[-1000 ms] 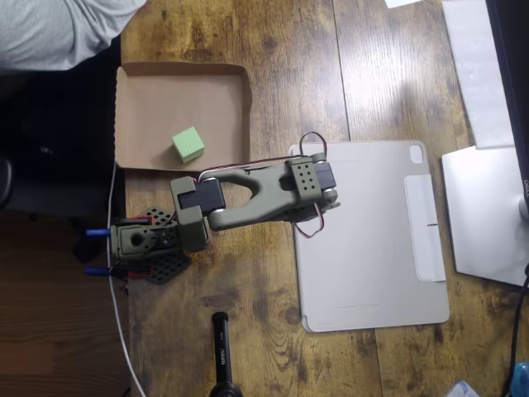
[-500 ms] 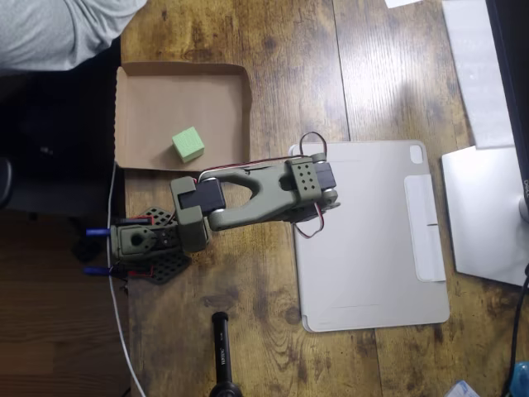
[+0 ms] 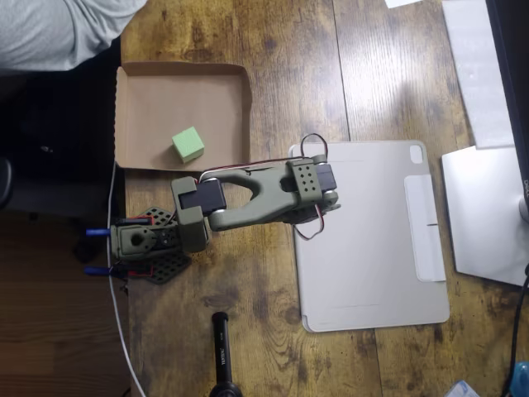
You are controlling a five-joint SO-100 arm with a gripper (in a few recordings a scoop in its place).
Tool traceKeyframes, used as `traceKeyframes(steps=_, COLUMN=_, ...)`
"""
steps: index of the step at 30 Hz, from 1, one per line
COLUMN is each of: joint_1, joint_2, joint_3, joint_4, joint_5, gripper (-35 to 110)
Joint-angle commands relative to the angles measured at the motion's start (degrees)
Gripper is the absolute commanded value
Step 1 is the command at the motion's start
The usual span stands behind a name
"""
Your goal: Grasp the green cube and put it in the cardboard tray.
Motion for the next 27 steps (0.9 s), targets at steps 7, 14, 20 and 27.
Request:
traceKeyframes(steps=7, joint_1=-0.4, joint_2=1.2, joint_3=0.9, joint_4=1.1, joint_5=-1.9, gripper=0)
traceKeyframes(steps=14, joint_1=-0.4, joint_2=1.2, joint_3=0.9, joint_4=1.1, joint_5=-1.8, gripper=0)
traceKeyframes(steps=20, joint_1=-0.3, joint_2=1.2, joint_3=0.9, joint_4=1.1, joint_5=-1.8, gripper=0)
traceKeyframes(steps=27, joint_1=0.0, joint_2=1.3, joint_3=1.1, joint_4=1.1, joint_5=-0.3, gripper=0)
